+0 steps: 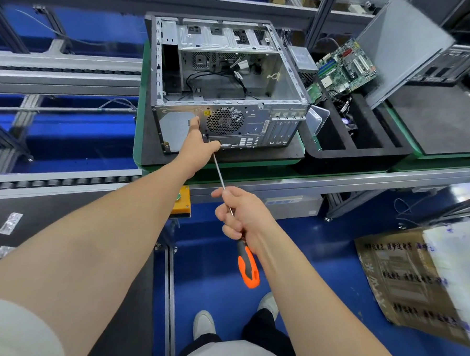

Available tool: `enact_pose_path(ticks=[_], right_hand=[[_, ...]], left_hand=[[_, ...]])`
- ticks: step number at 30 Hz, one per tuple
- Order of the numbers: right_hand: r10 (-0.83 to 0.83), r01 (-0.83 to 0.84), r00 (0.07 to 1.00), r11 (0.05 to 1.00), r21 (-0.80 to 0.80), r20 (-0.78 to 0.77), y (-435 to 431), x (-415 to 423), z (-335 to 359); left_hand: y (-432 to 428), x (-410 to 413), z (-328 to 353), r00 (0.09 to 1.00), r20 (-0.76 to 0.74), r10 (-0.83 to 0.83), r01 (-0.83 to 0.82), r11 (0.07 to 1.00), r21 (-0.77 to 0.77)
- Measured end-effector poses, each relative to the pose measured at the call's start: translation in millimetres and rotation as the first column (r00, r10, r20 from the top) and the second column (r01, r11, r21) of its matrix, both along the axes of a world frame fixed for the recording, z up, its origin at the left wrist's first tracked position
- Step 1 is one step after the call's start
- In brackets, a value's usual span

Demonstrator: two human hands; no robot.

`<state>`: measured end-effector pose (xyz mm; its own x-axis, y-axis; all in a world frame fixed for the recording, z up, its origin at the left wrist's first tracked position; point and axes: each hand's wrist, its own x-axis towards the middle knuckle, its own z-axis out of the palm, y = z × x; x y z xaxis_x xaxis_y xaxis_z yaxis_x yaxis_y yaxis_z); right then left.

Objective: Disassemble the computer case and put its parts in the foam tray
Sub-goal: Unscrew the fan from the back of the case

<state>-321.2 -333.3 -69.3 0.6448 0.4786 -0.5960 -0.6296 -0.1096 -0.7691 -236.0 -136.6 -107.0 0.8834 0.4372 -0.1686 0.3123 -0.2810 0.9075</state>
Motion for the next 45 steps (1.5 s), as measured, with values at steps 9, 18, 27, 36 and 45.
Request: enact_pose_path(ticks=[9, 18, 27, 36, 45], right_hand=[[0.468, 0.269, 0.676, 0.562, -0.783, 0.568, 9.9, -15.1, -17.2], [0.170, 0.131, 0.852, 0.847, -0.515, 0.496, 5.3, -6.7, -19.5], [-0.026, 0.282, 0.882, 0.829, 0.482, -0.471, 8.0, -1.0, -10.5], [-0.001, 0.065, 0.965, 0.970, -0.235, 0.263, 13.6, -3.9, -11.9], [0.465, 0.307, 0.651, 0.562, -0.768, 0.600, 18.7, -9.5, -22.7]], left_hand=[[-0.4, -3.1, 0.3, 1.000, -0.015, -0.003, 0.003, 1.000, 0.006], [3.8, -5.1, 4.1, 1.000, -0.011, 0.000, 0.000, 1.000, -0.024], [14.0, -3.8, 5.8, 0.997, -0.038, -0.073, 0.072, 0.997, -0.029], [3.6, -3.6, 2.3, 0.999, 0.000, -0.049, 0.049, 0.999, 0.007], [-5.1, -5.2, 0.2, 0.999, 0.032, 0.000, -0.003, 0.997, 0.073]])
